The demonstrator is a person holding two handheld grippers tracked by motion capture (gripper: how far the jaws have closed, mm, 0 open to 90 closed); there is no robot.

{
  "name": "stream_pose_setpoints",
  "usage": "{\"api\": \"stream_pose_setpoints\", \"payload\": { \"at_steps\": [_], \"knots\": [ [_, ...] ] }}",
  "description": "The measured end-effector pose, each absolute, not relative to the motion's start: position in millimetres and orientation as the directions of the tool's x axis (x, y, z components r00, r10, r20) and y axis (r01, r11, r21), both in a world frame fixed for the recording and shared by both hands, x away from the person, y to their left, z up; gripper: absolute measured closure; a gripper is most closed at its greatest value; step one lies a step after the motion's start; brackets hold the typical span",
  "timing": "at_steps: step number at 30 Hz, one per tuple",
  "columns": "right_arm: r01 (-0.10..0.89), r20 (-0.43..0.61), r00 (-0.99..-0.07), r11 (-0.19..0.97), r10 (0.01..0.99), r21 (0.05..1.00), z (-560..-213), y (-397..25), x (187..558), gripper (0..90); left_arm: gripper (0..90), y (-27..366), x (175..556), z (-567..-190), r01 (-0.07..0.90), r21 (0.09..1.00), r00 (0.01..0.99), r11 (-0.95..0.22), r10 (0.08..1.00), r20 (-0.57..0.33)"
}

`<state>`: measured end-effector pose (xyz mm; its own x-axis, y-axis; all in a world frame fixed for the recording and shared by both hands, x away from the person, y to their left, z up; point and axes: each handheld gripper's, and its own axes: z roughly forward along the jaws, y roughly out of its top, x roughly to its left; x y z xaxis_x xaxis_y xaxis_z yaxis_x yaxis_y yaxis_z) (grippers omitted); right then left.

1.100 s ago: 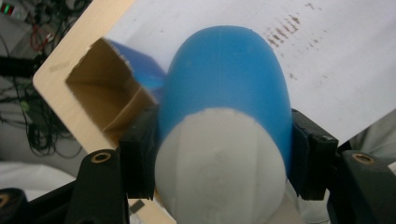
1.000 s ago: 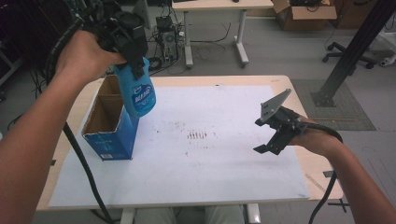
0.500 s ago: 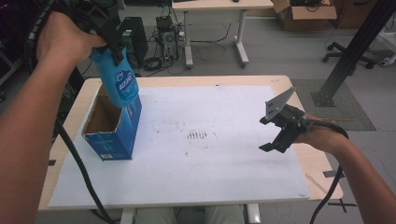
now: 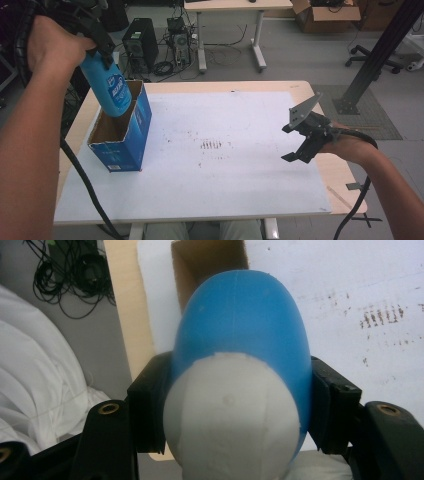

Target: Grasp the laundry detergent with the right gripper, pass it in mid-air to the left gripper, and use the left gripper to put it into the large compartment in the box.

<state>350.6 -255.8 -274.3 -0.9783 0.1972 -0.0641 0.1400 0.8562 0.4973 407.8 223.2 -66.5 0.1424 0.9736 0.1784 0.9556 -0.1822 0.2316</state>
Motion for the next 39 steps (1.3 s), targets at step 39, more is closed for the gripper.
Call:
{"api": "stream_pose_setpoints", "payload": {
  "at_steps": [39],
  "knots": [
    [0.177, -0.049, -0.971, 0.846, 0.232, 0.502, -288, -264, 348, 10.1, 38.3, 251, 418, -178, 0.955, 0.244, 0.125, -0.168, 0.976, 0.18]
  ]
}}
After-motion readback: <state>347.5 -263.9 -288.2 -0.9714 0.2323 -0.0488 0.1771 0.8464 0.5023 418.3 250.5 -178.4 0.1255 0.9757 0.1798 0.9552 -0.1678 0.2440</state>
